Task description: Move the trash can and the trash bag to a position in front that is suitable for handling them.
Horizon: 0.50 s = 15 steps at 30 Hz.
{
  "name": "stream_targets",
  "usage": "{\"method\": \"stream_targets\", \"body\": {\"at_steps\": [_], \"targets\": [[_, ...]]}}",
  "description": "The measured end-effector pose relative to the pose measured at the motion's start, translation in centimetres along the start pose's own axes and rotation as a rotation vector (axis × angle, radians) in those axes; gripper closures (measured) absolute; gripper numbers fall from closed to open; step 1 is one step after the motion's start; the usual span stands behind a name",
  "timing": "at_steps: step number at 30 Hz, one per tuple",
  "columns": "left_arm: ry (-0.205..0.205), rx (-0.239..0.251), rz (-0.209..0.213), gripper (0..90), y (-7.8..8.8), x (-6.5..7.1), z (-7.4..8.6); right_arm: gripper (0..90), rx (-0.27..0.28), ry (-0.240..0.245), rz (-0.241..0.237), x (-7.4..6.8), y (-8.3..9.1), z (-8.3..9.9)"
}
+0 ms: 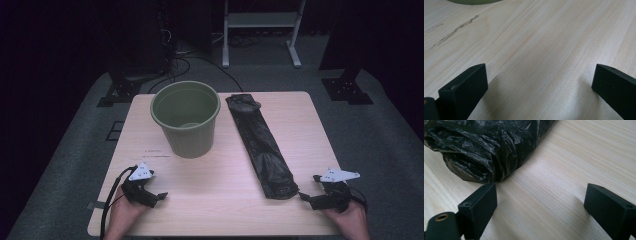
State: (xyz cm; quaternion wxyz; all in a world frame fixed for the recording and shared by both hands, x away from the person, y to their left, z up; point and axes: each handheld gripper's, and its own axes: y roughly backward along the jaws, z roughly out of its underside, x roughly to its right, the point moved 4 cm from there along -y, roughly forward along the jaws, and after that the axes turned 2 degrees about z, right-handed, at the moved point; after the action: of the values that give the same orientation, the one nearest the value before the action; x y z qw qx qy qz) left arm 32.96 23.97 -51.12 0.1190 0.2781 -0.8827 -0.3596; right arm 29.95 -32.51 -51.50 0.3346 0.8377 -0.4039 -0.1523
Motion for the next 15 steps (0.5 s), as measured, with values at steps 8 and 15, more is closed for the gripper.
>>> {"method": "stream_targets", "body": {"at_steps": [8, 15], "targets": [[0.04, 0.004, -0.039, 0.0, -0.01, -0.37, -0.02, 10.0, 0.0, -0.001, -0.001, -0.01, -0.01, -0.02], [0.06, 0.016, -0.02, 0.0, 0.12, -0.48, 0.0, 10.0, -0.001, 0.0, -0.001, -0.01, -0.01, -0.02]]}}
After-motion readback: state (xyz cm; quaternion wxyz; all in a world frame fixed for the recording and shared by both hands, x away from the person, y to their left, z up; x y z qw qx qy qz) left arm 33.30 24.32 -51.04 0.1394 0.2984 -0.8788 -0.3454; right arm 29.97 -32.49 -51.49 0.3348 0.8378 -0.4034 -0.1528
